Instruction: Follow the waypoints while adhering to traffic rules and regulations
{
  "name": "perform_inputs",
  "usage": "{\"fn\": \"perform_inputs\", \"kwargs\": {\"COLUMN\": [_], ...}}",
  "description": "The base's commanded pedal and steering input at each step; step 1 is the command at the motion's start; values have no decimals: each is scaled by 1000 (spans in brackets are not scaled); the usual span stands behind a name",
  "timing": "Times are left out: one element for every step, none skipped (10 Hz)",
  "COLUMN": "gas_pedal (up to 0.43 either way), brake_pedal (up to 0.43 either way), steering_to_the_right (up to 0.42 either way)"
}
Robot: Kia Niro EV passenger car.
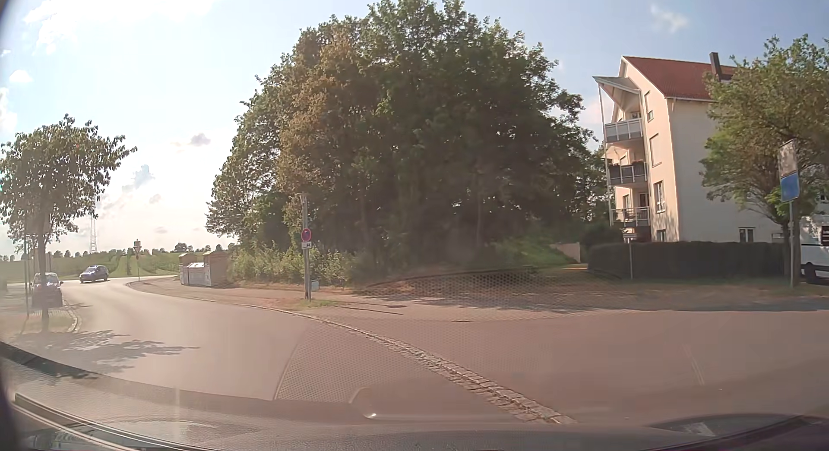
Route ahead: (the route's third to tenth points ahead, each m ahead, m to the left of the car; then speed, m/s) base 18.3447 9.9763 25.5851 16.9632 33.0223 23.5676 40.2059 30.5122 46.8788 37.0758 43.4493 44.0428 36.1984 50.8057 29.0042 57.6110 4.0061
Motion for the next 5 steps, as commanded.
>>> {"fn": "perform_inputs", "kwargs": {"gas_pedal": [118,118,118,118,118], "brake_pedal": [12,12,12,12,12], "steering_to_the_right": [-292,-281,-263,-246,-237]}}
